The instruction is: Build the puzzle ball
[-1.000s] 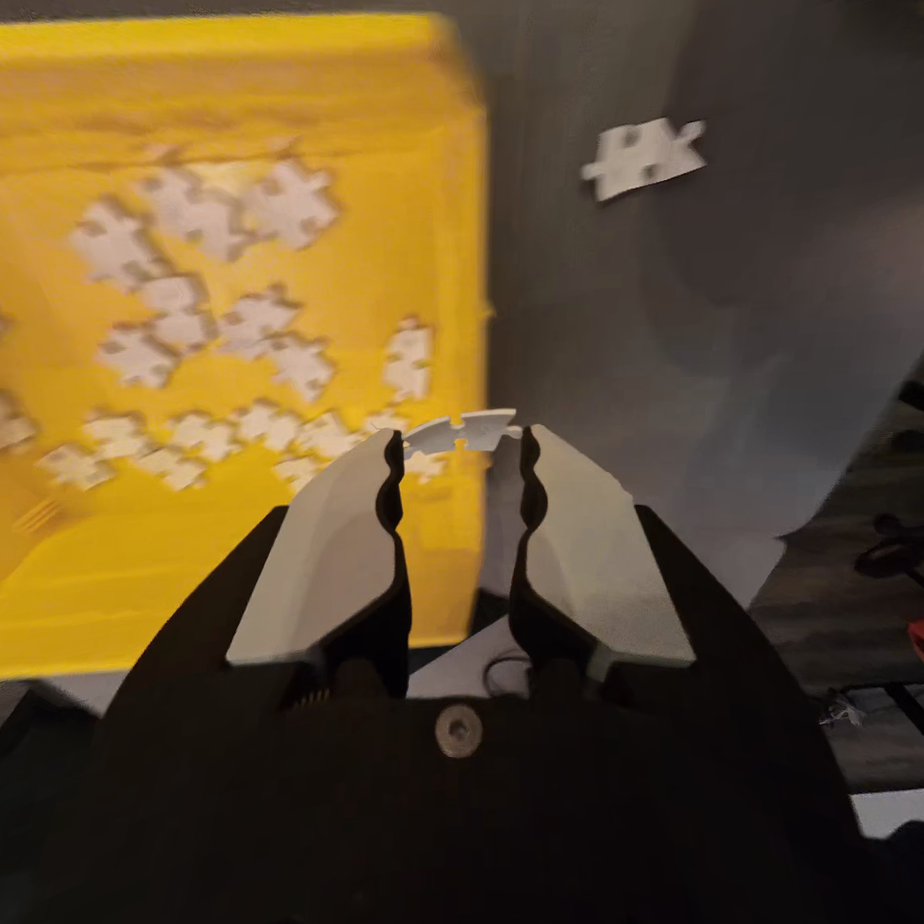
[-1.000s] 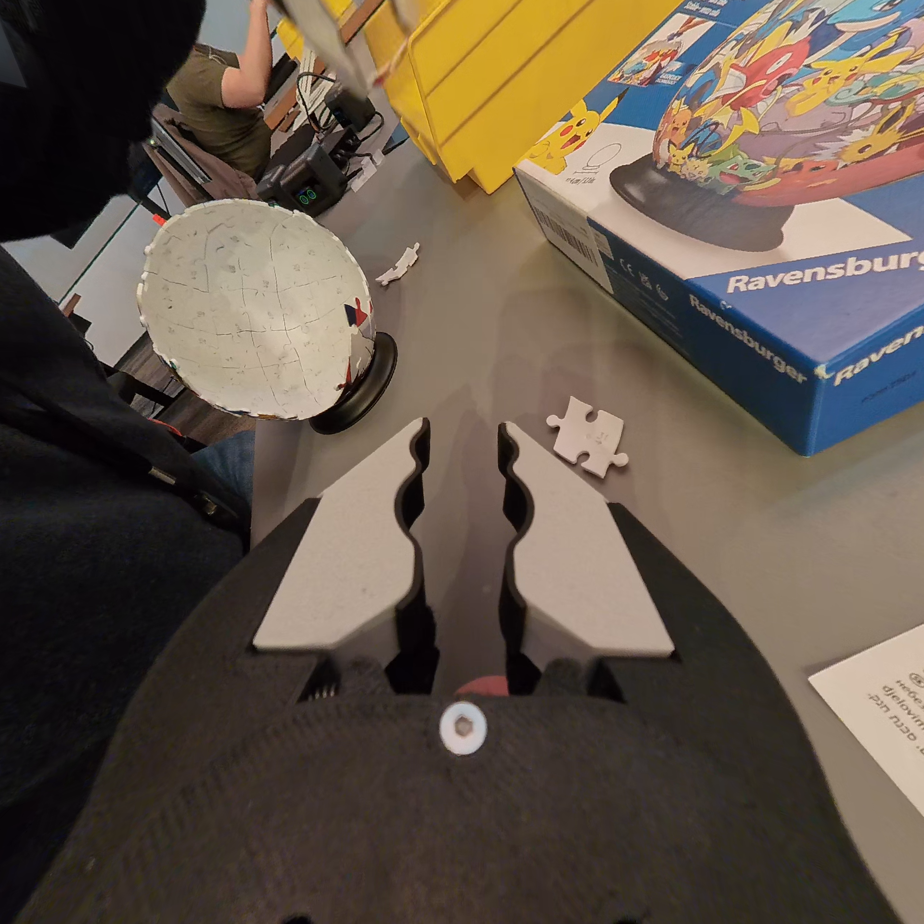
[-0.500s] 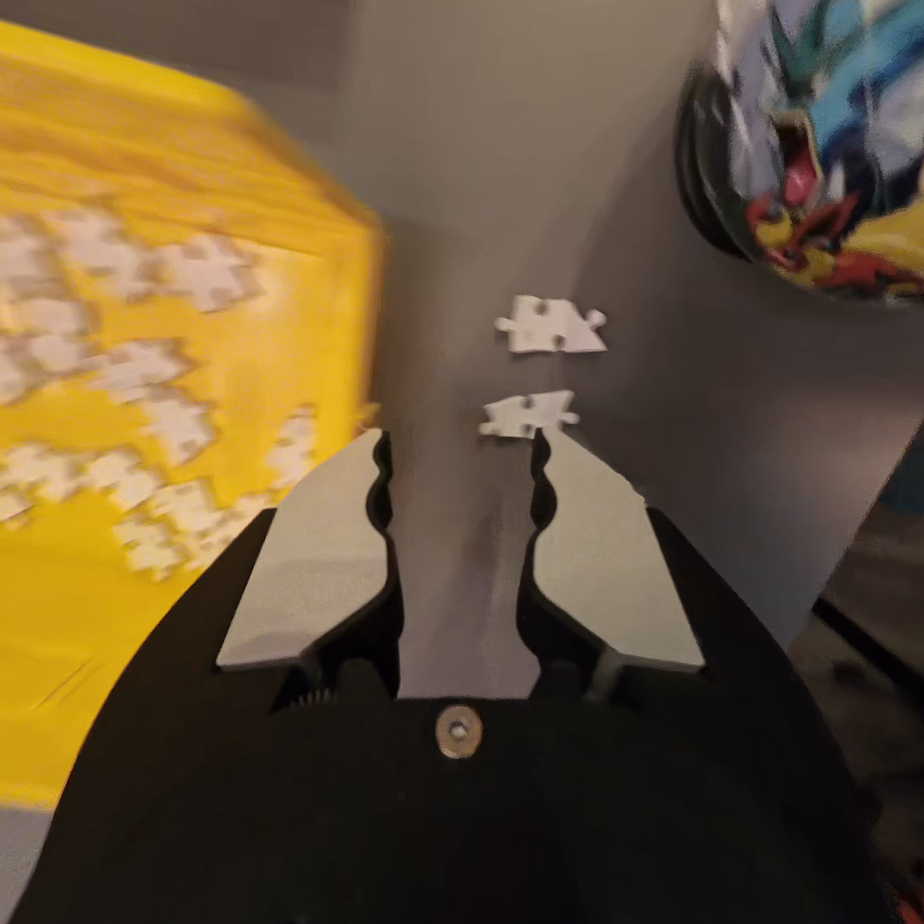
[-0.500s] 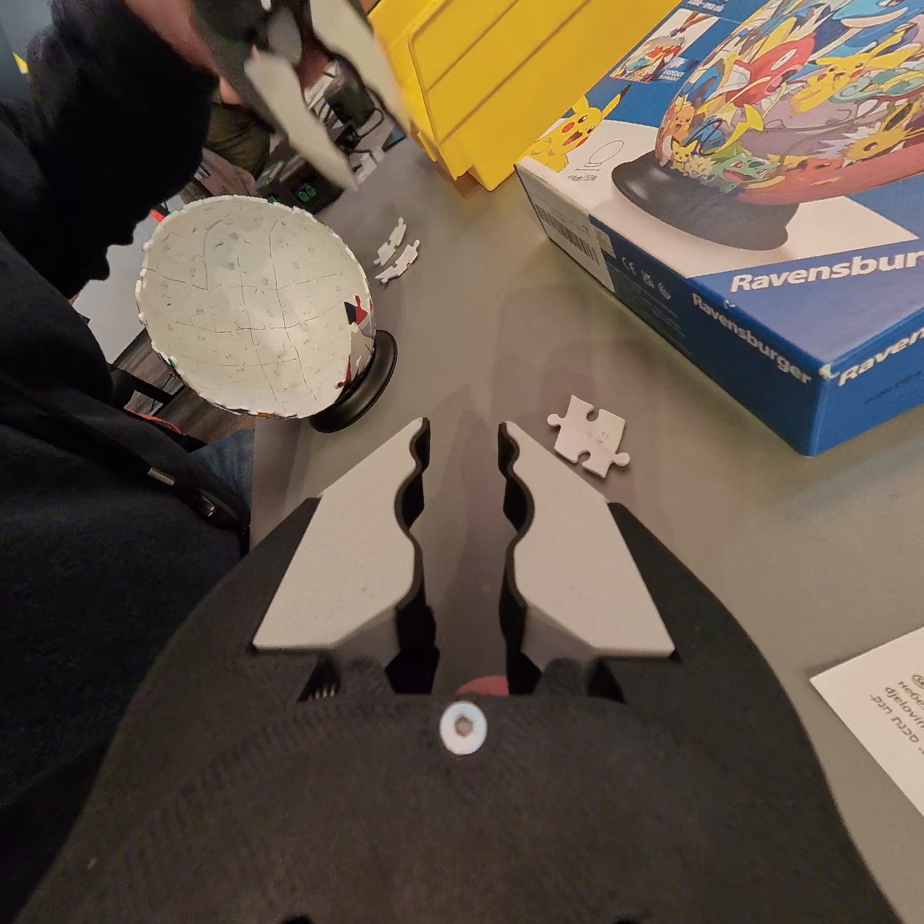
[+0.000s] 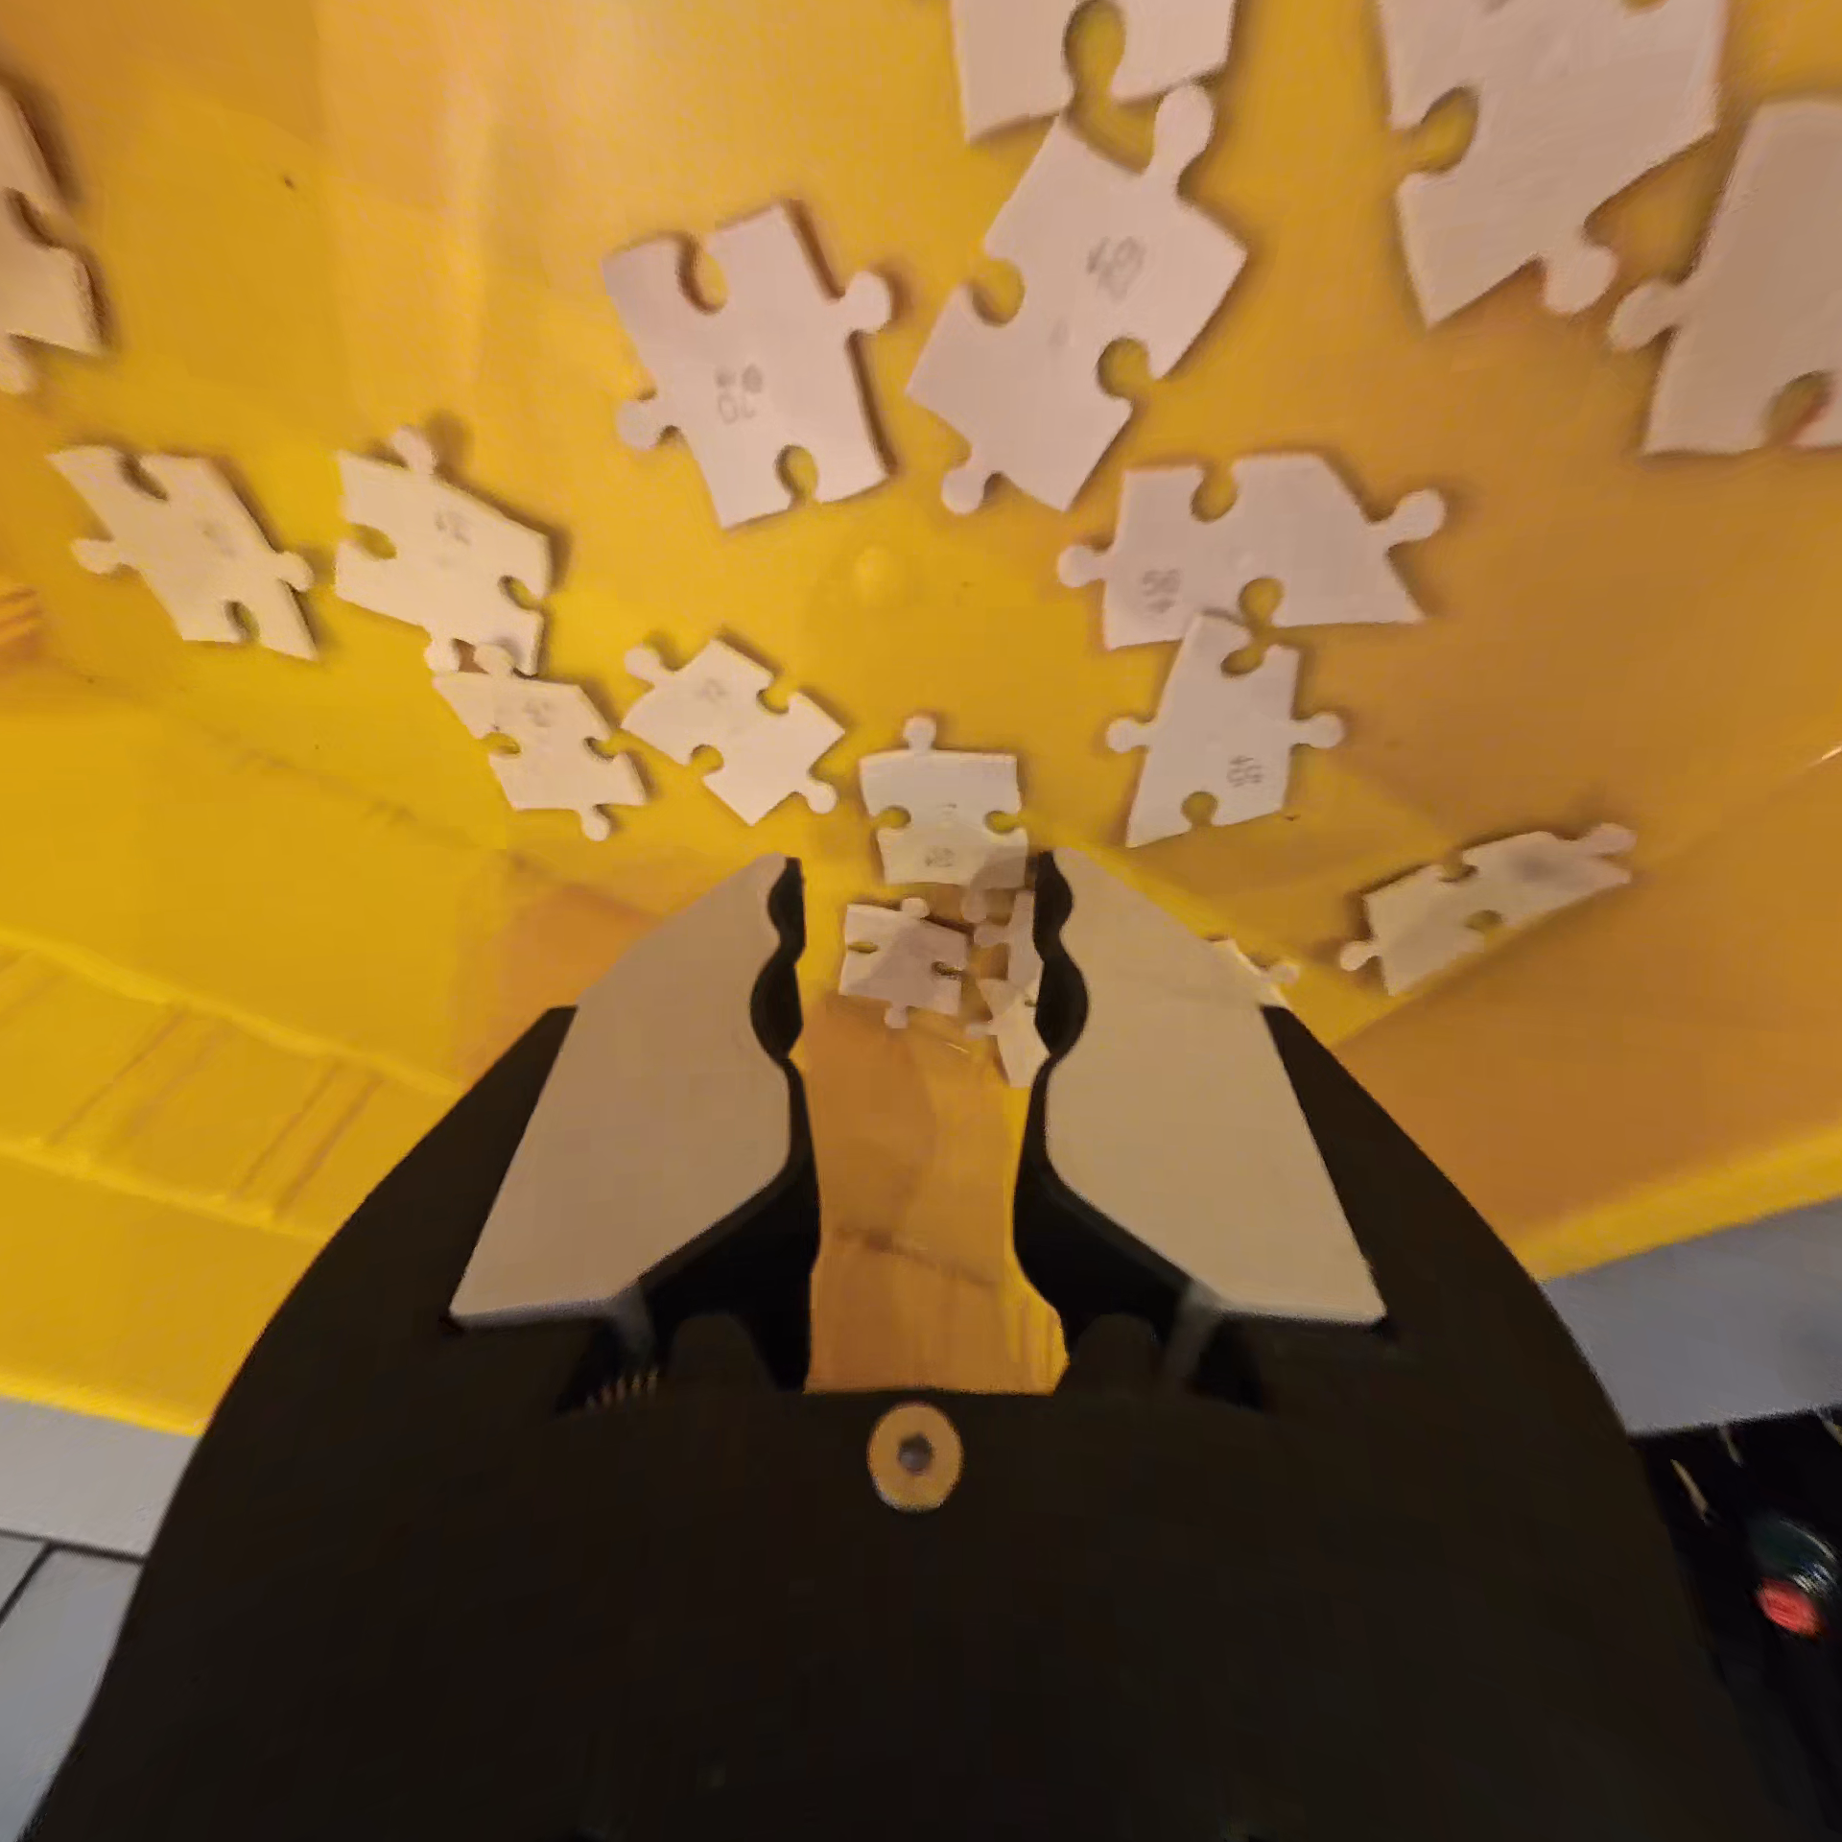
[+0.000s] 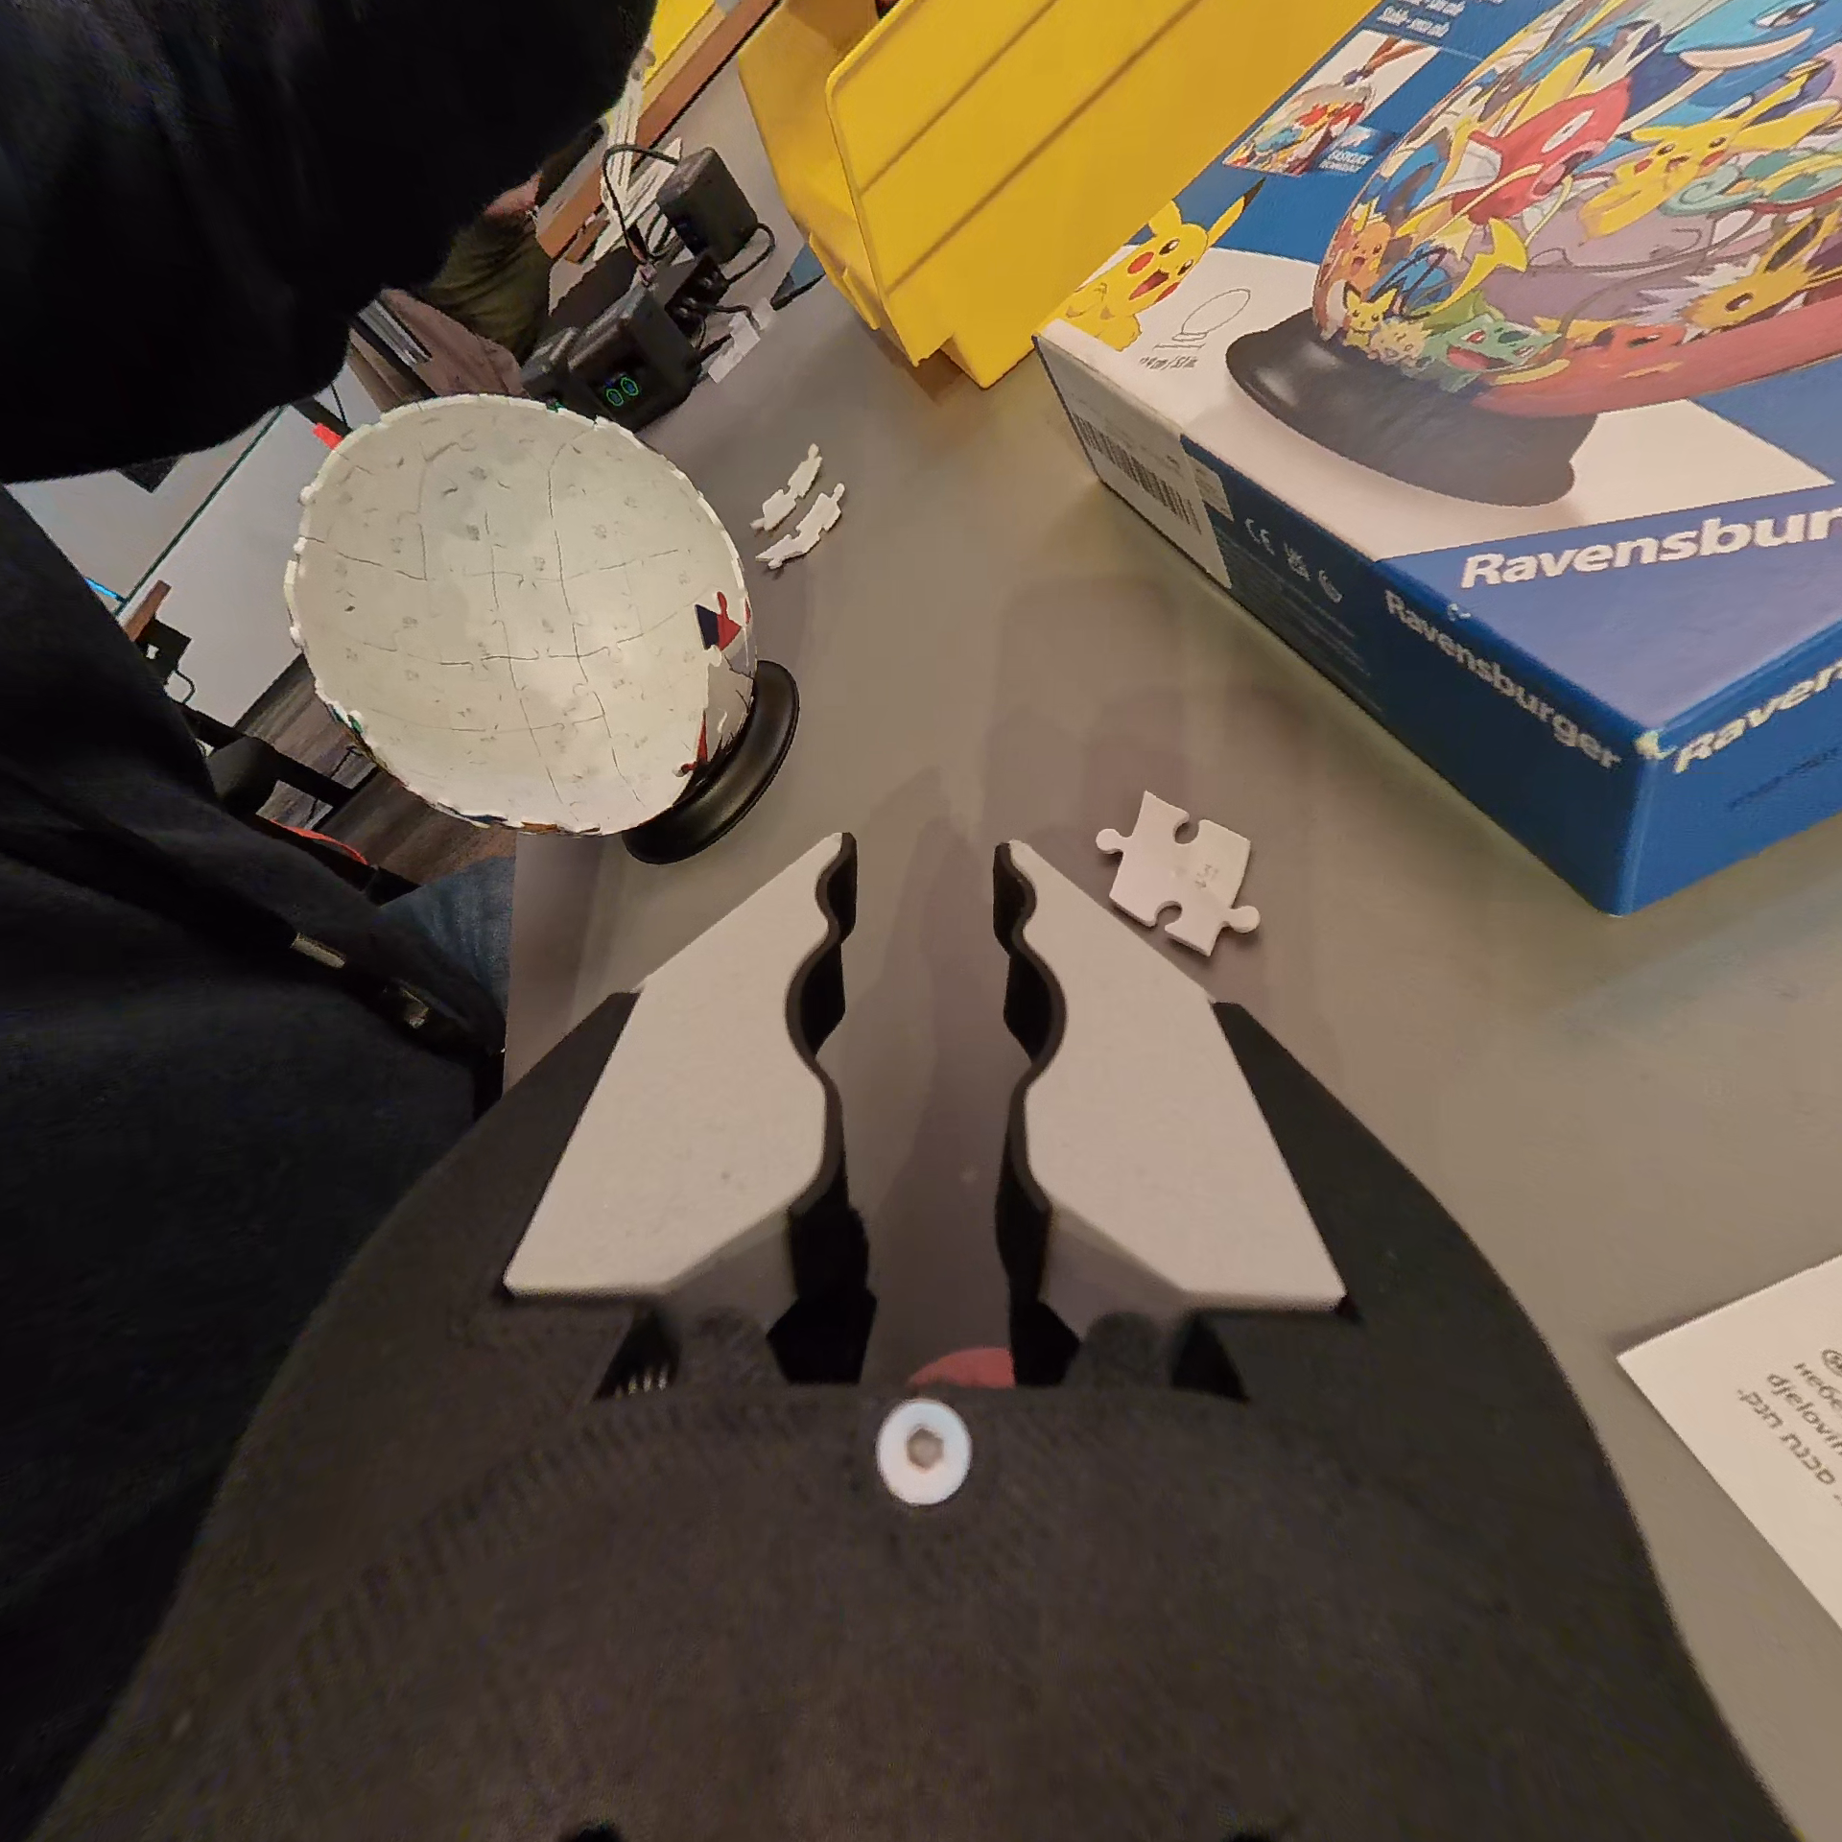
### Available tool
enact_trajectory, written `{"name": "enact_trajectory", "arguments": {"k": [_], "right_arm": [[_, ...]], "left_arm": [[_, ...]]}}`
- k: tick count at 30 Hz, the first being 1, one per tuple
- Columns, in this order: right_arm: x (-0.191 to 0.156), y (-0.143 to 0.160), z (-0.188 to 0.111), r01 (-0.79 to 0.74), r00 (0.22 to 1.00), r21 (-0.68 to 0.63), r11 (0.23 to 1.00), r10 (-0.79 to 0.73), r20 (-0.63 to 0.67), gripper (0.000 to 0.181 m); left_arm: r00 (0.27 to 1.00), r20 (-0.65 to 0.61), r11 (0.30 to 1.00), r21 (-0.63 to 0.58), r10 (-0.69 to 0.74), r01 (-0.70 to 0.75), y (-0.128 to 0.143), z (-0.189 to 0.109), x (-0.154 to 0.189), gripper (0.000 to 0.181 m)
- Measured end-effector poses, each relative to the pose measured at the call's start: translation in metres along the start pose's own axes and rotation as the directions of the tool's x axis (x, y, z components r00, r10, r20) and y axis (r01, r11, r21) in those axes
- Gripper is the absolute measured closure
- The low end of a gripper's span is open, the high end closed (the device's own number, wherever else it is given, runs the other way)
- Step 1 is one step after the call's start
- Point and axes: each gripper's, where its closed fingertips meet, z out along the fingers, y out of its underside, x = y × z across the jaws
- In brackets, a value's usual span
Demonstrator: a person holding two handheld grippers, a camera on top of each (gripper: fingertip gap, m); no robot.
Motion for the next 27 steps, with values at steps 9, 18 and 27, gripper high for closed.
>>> {"name": "enact_trajectory", "arguments": {"k": [9, 18, 27], "right_arm": [[-0.001, -0.001, -0.001, -0.001, 1.000, 0.006, 1.000, 0.001, 0.006, 0.155], [0.000, -0.001, 0.000, -0.003, 1.000, 0.005, 1.000, 0.003, 0.004, 0.155], [0.000, 0.001, 0.001, -0.006, 1.000, -0.006, 1.000, 0.006, 0.001, 0.155]], "left_arm": [[0.995, -0.050, 0.997, 0.010, 0.083, -0.082, -0.003, 0.000, 0.007, 0.155], [0.995, -0.034, 0.983, 0.159, 0.096, -0.090, 0.005, -0.050, 0.030, 0.155], [0.968, -0.090, 0.940, 0.278, 0.233, -0.200, 0.024, -0.076, 0.149, 0.155]]}}
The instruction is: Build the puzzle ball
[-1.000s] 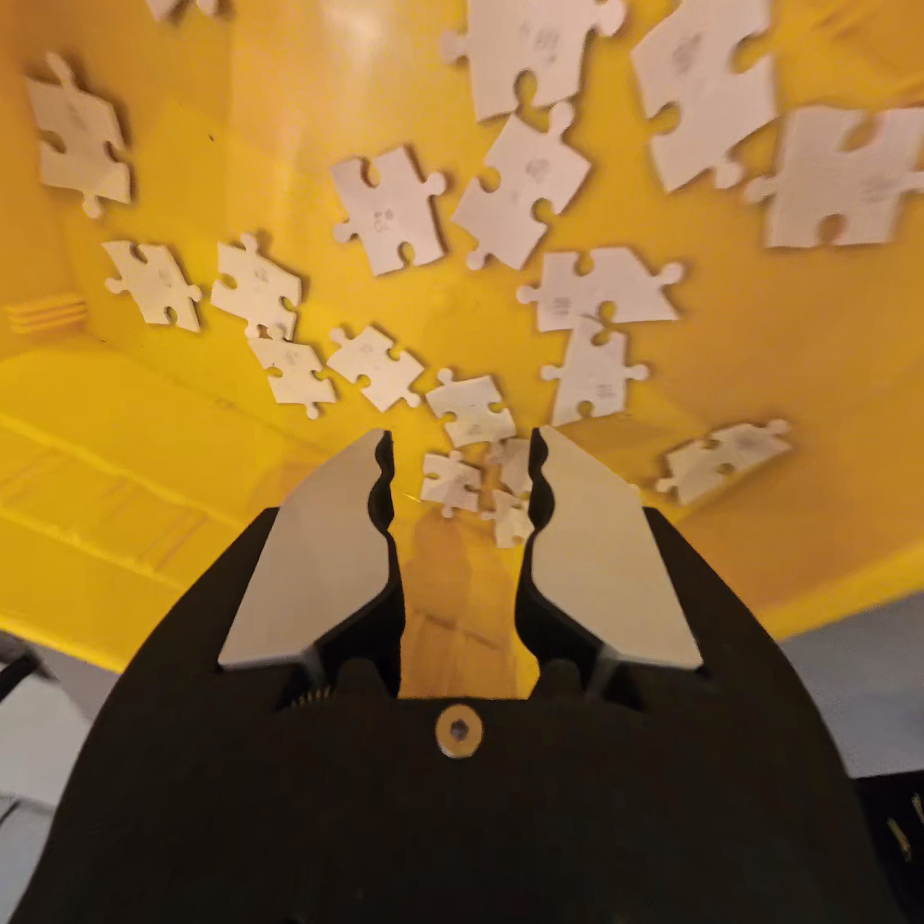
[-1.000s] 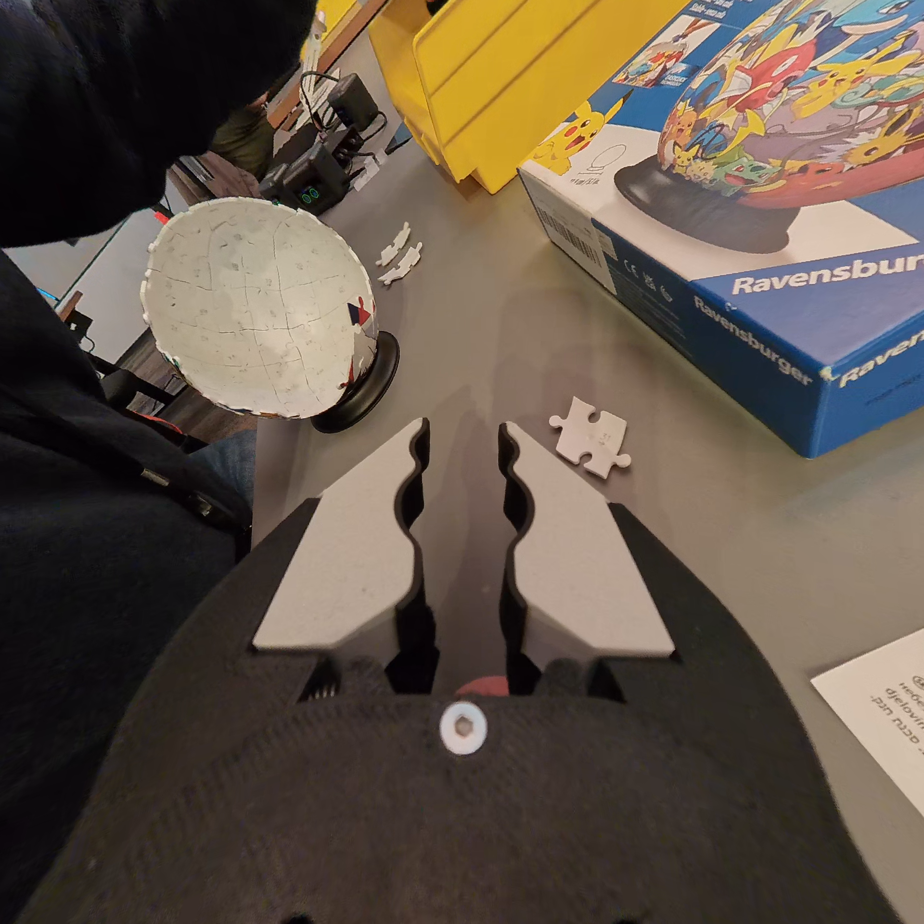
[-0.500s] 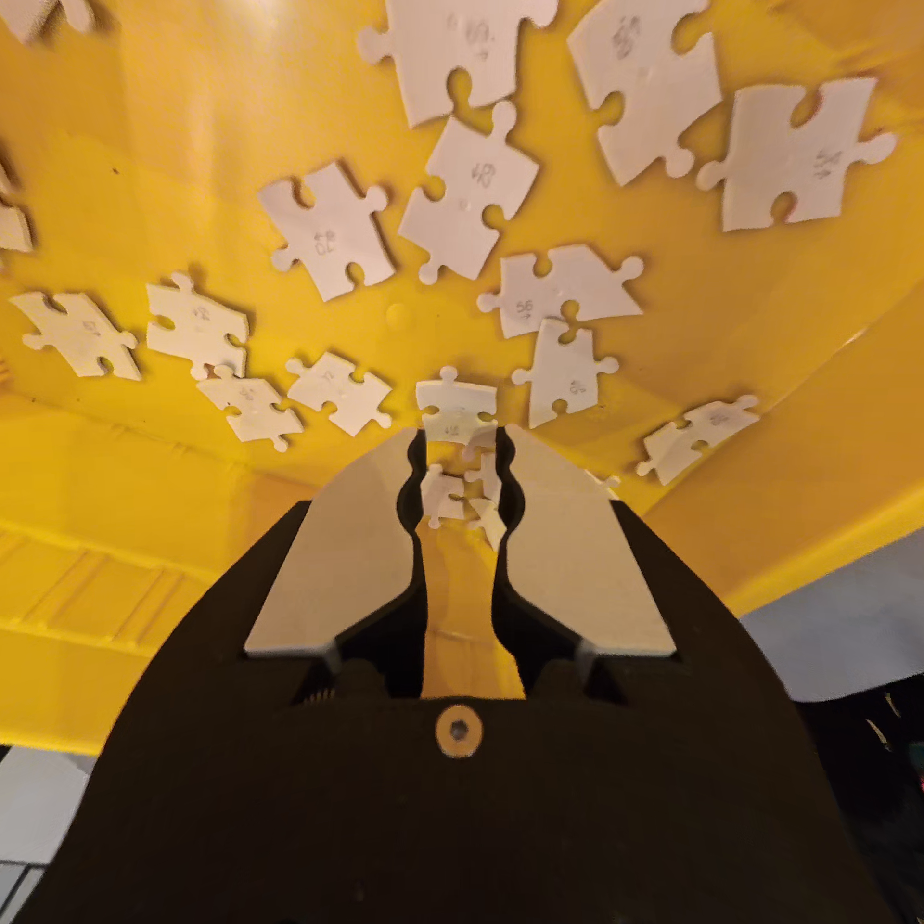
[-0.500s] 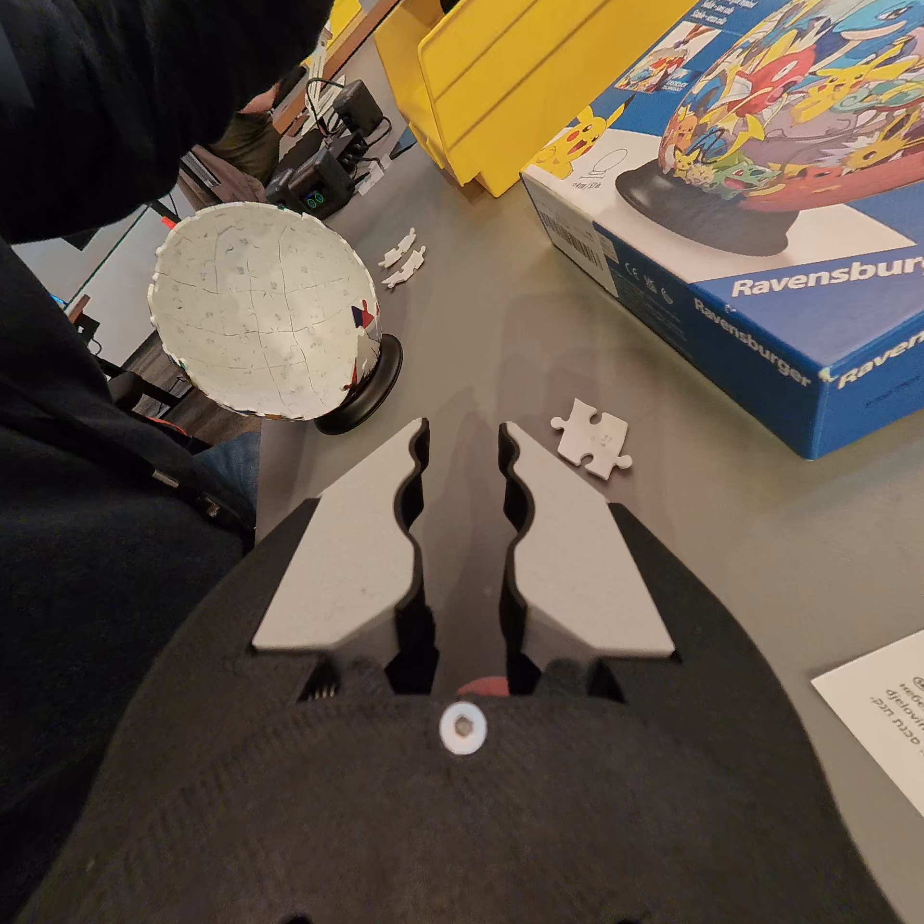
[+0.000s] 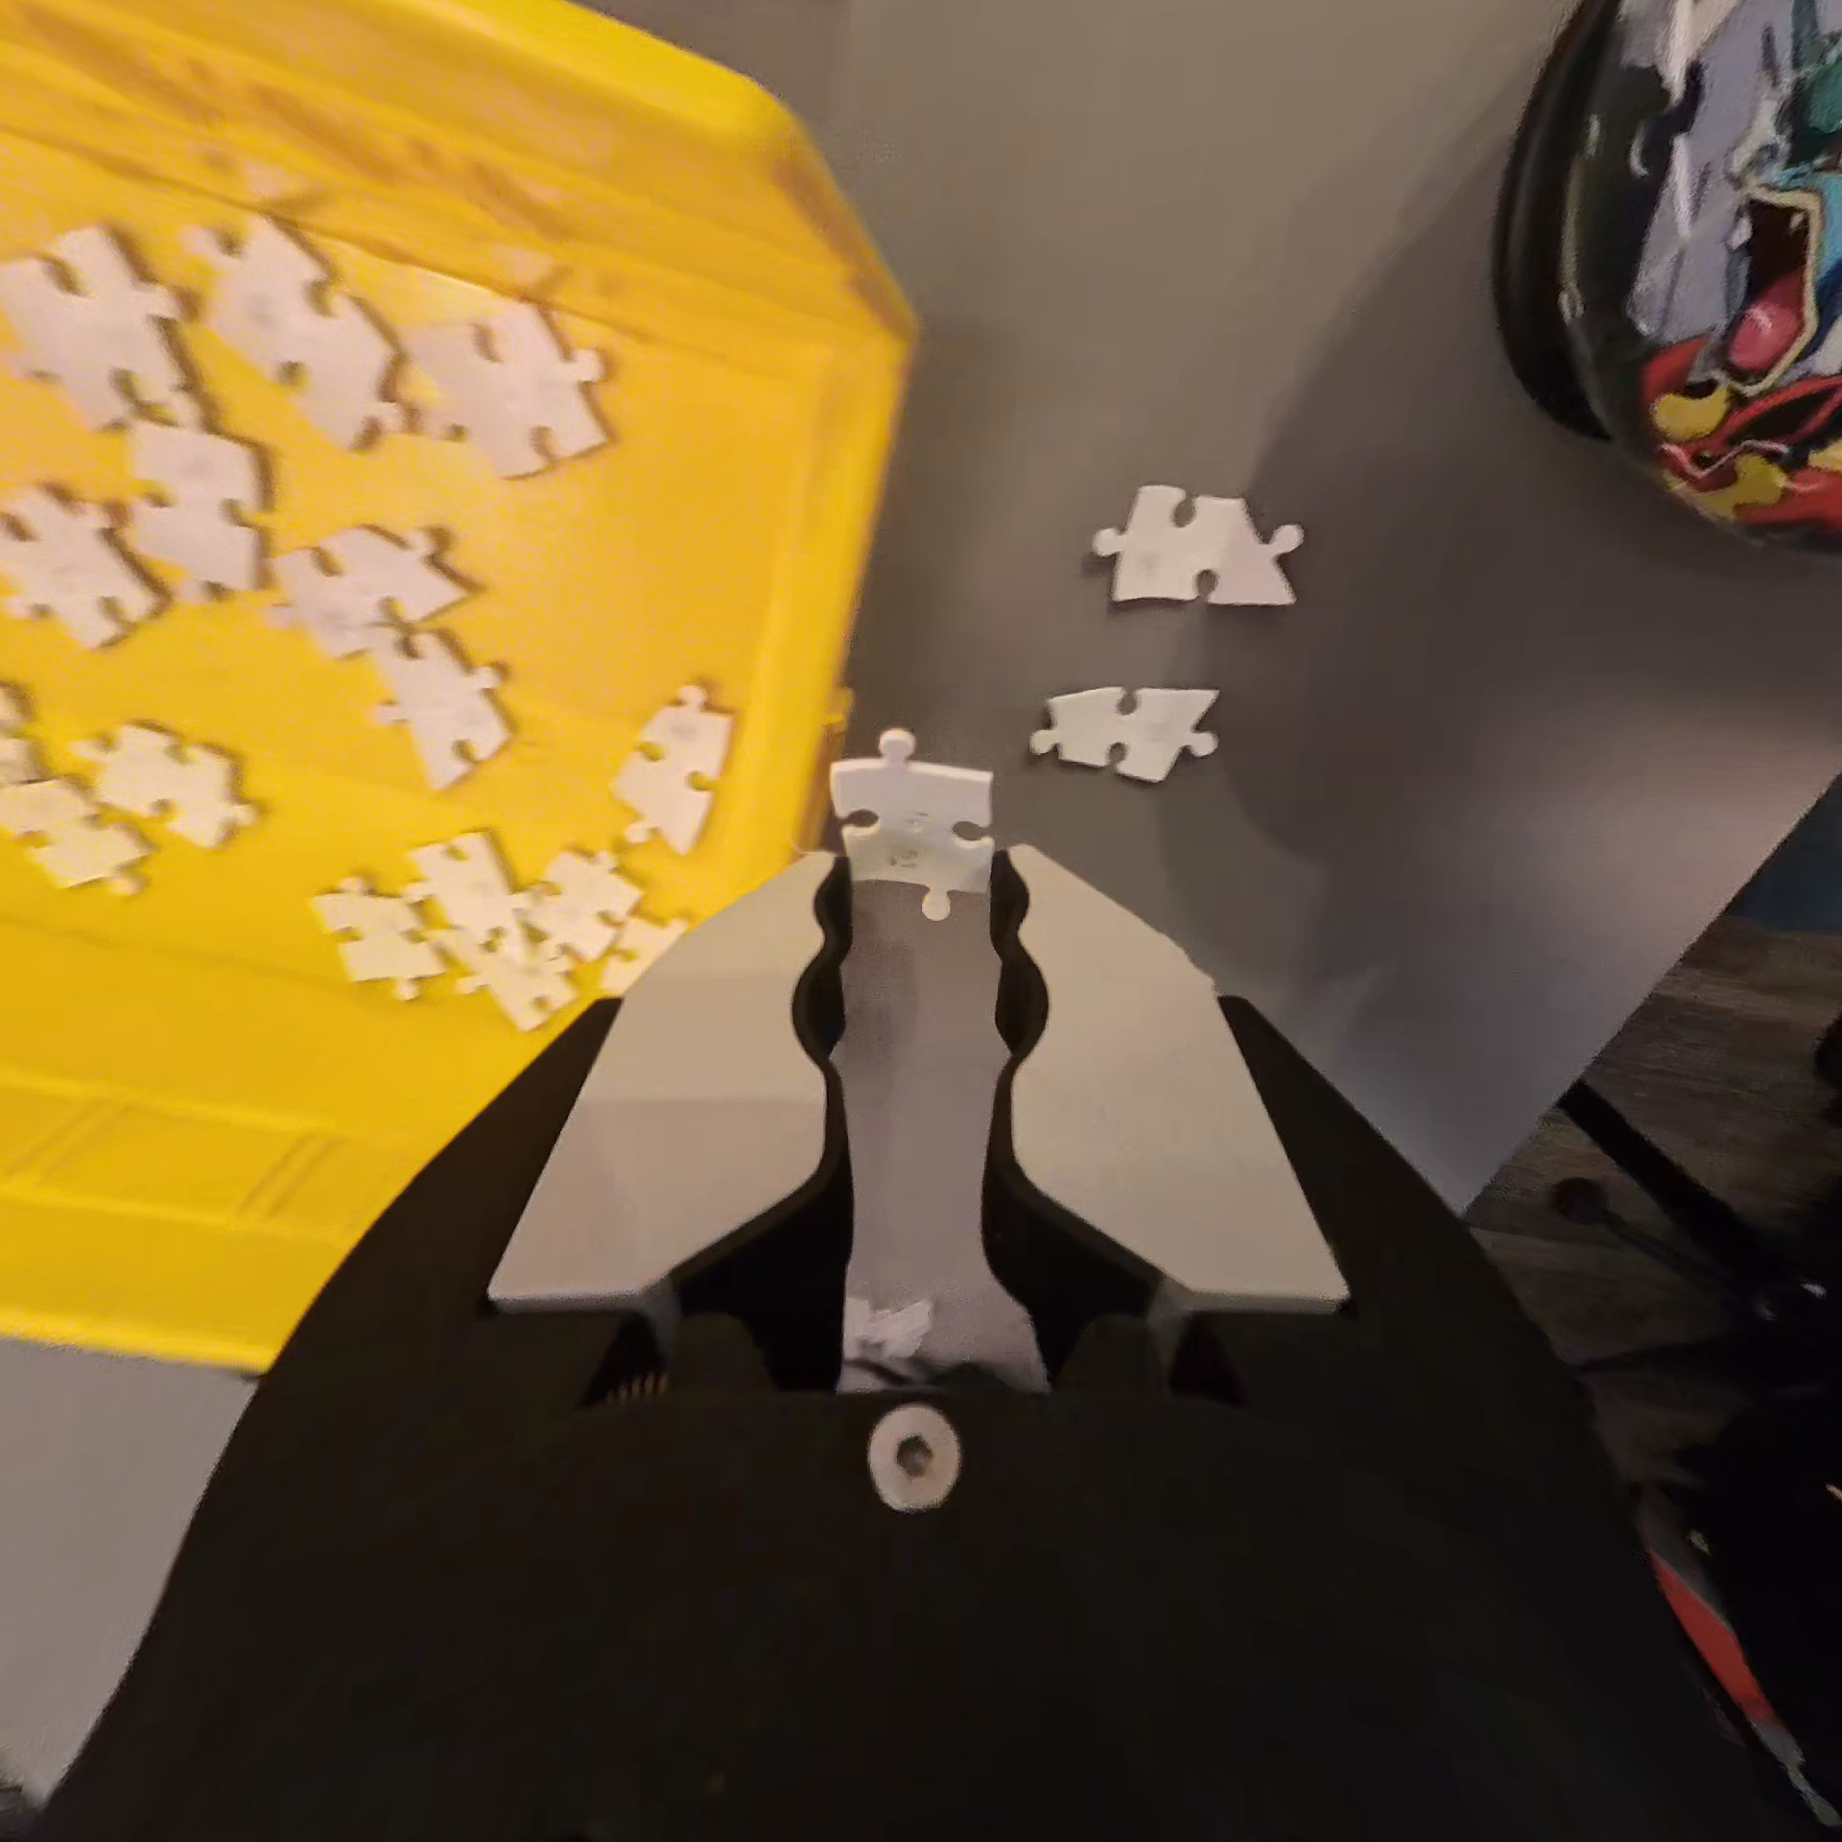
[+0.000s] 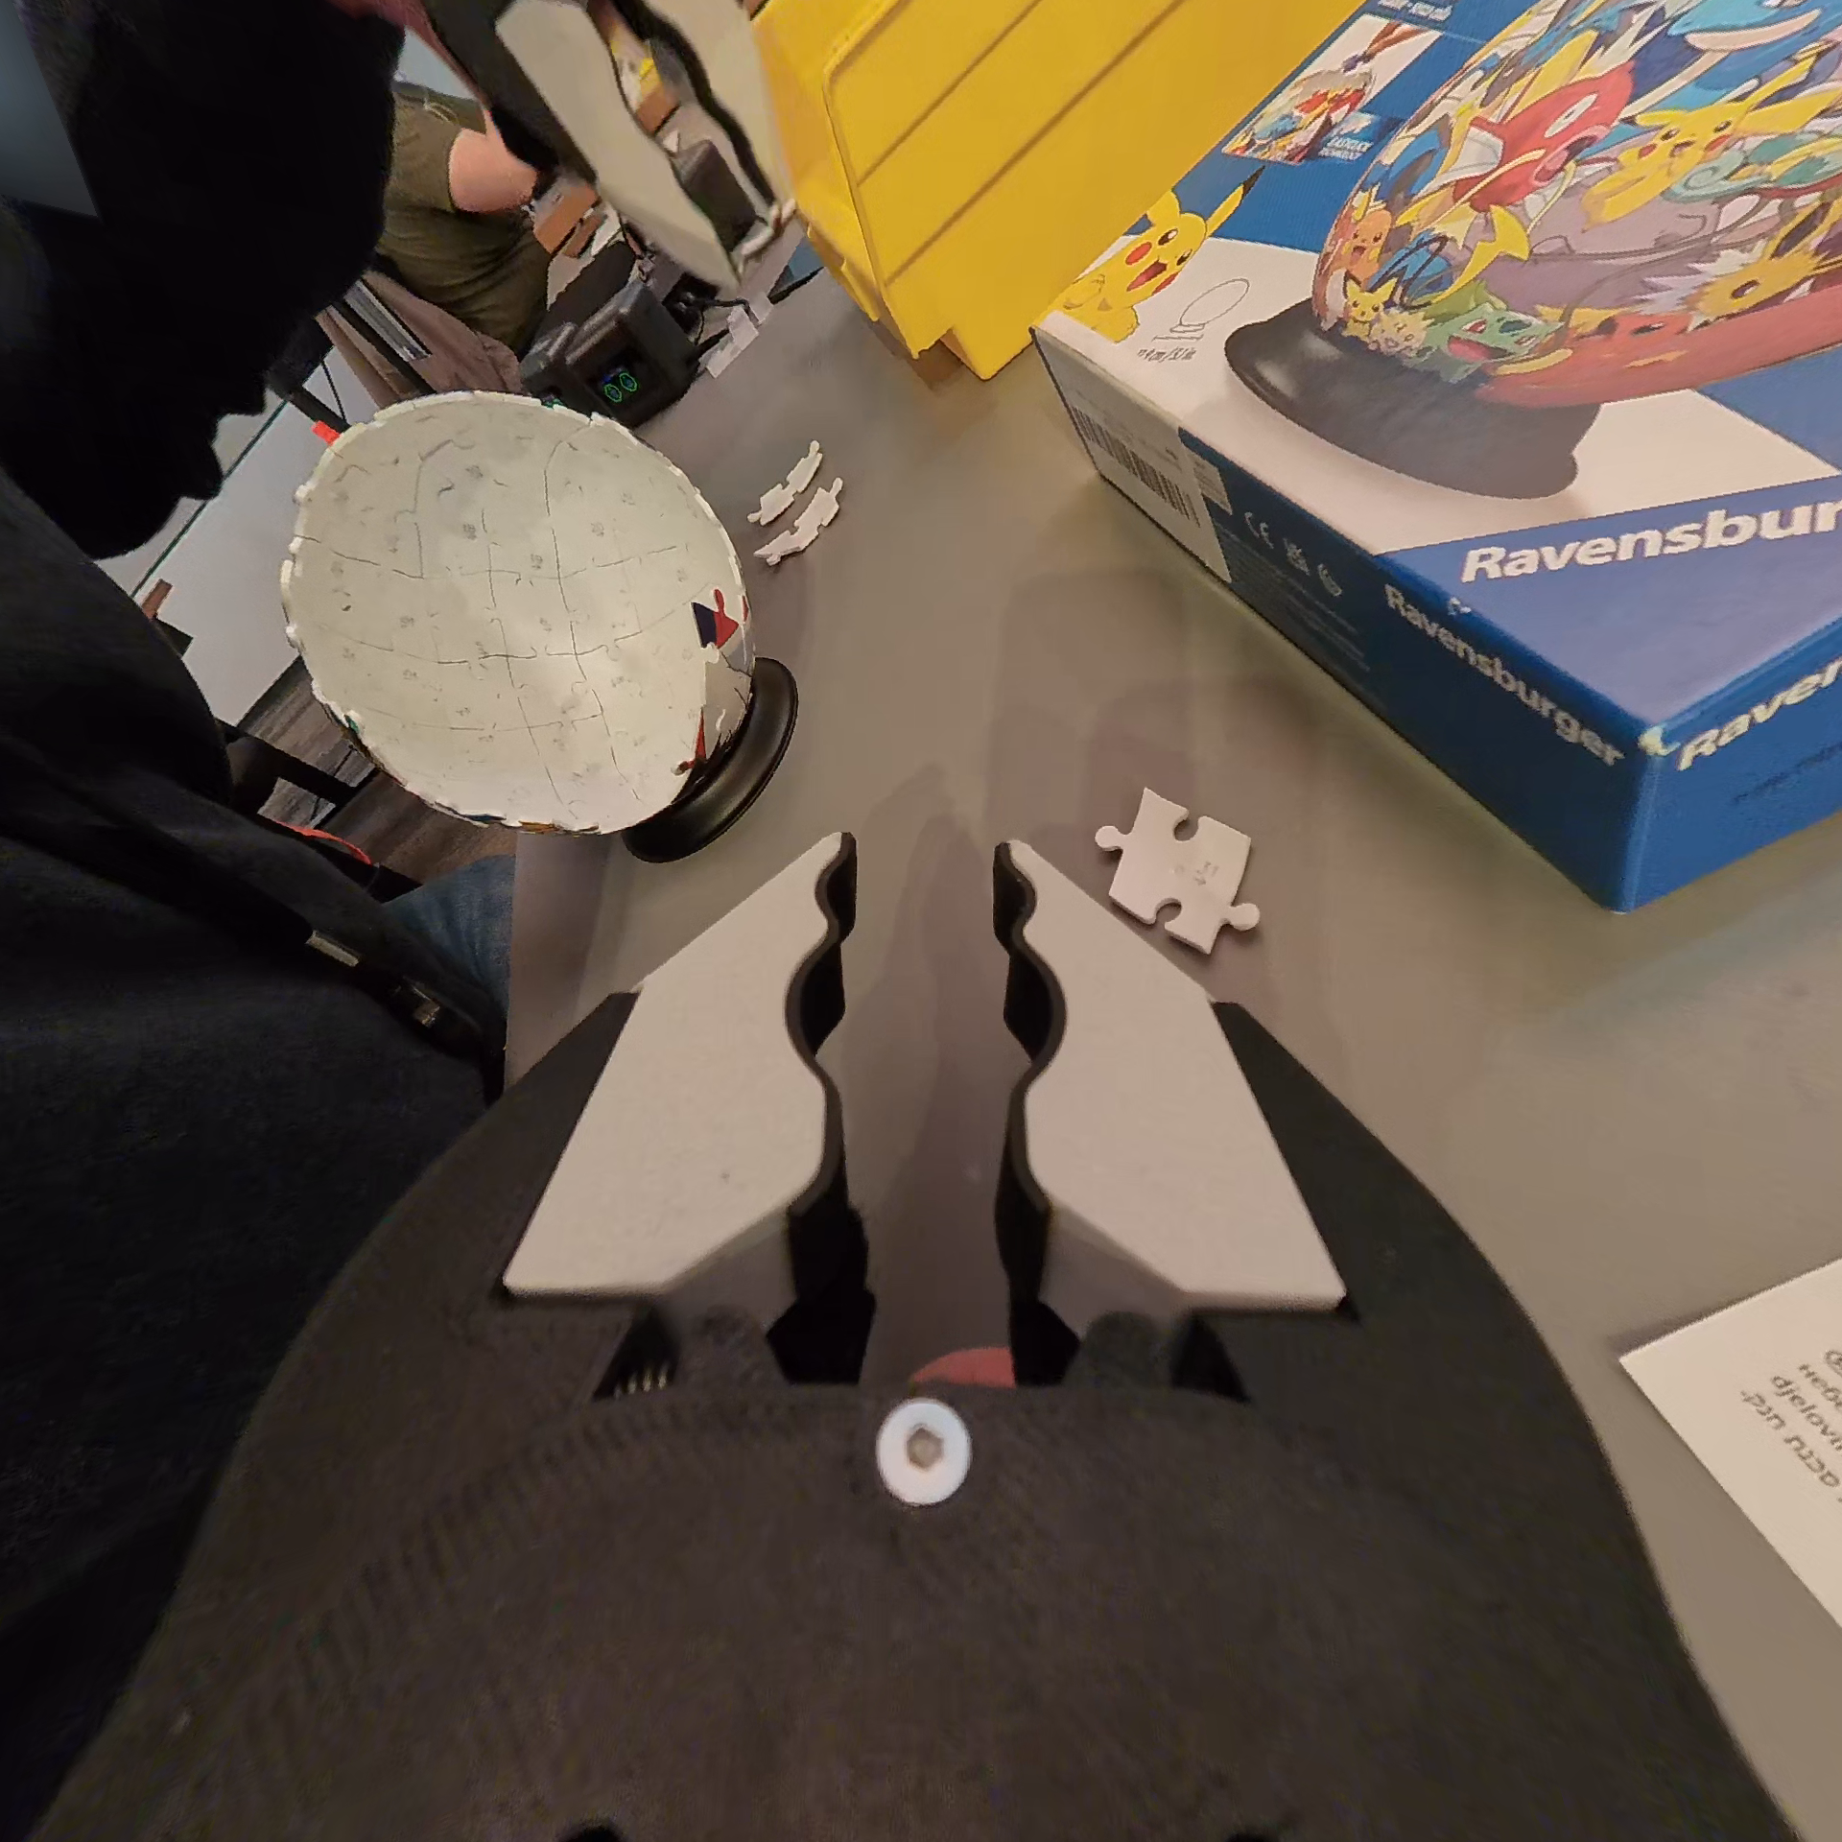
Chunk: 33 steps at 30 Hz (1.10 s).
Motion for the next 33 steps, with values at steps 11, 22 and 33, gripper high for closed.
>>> {"name": "enact_trajectory", "arguments": {"k": [11, 22, 33], "right_arm": [[0.000, 0.000, -0.001, 0.002, 1.000, 0.004, 1.000, -0.002, 0.004, 0.155], [-0.001, -0.001, -0.002, 0.005, 1.000, 0.012, 1.000, -0.005, 0.009, 0.155], [-0.002, -0.002, -0.002, 0.004, 1.000, 0.017, 1.000, -0.004, 0.016, 0.155]], "left_arm": [[0.998, -0.015, 0.996, 0.065, -0.053, 0.054, -0.001, 0.015, 0.021, 0.147], [0.982, 0.149, 0.992, -0.030, -0.115, 0.120, 0.001, 0.035, -0.124, 0.141], [0.997, 0.021, 0.994, -0.079, -0.078, 0.080, -0.006, 0.064, -0.115, 0.156]]}}
